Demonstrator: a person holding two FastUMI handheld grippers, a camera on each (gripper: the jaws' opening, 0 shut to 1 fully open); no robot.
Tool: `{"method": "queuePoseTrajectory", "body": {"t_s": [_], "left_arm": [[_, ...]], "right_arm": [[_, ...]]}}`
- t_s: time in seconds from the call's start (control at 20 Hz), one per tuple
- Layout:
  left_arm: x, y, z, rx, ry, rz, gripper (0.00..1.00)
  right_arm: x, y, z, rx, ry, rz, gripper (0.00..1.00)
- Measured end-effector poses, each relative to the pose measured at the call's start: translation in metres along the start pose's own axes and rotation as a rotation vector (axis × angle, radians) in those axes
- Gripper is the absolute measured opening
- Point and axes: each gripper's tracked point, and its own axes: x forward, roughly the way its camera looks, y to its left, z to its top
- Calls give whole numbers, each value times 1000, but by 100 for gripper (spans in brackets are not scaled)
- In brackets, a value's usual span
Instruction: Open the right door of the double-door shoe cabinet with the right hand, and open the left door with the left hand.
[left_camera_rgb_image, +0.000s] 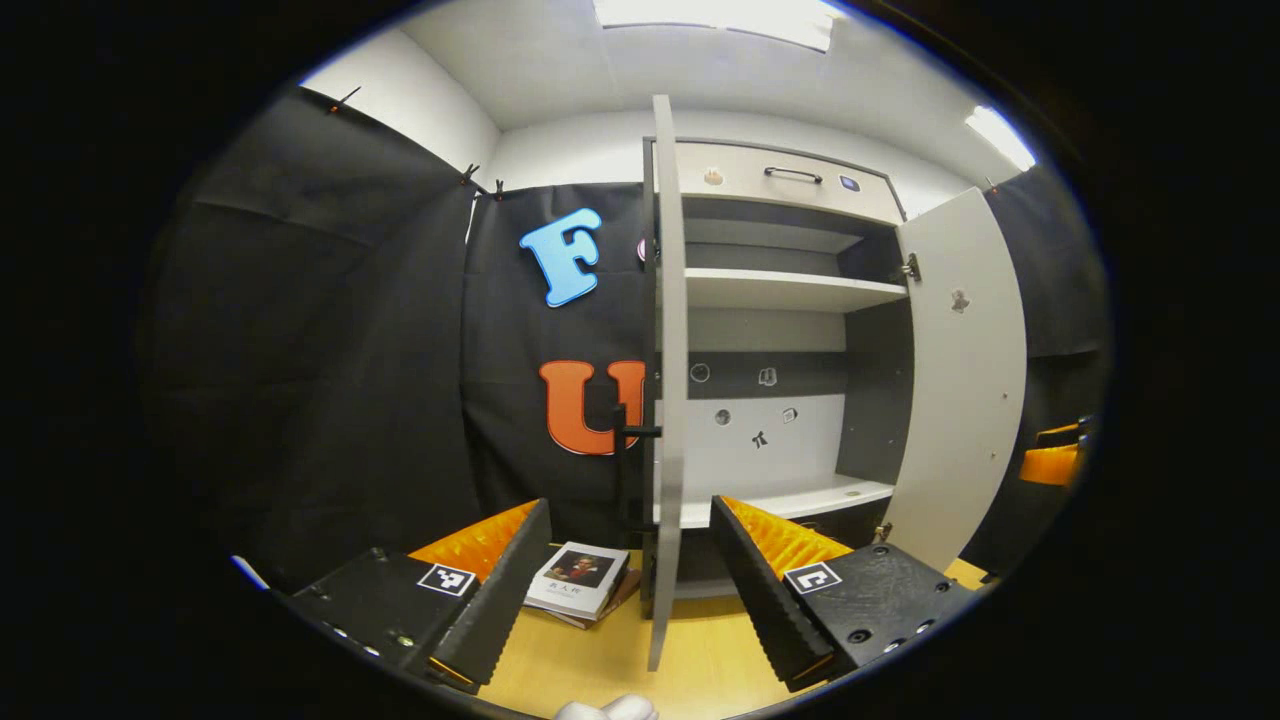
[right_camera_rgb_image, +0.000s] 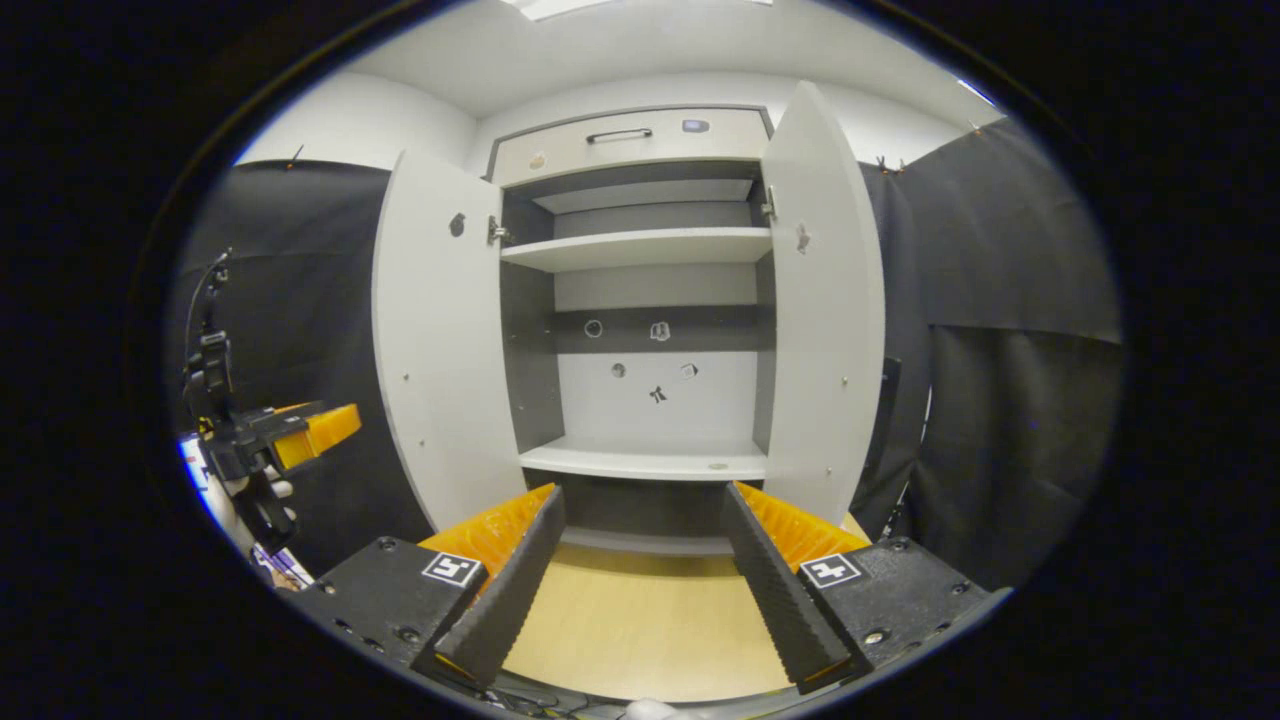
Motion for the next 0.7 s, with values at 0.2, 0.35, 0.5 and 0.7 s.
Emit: {"method": "queuePoseTrajectory", "body": {"t_s": [0.2, 0.35, 0.5, 0.7], "left_arm": [[-18, -29, 10, 30, 11, -5, 96], [-29, -60, 17, 14, 3, -46, 96], [-34, -73, 15, 58, 0, -28, 96], [-36, -92, 9, 74, -4, -34, 96]], "right_arm": [[-8, -25, 8, -2, -22, -57, 100], [-14, -44, 13, -1, -39, -103, 100], [-18, -59, 18, -5, -54, -138, 100], [-23, -77, 23, -23, -74, -182, 100]]}}
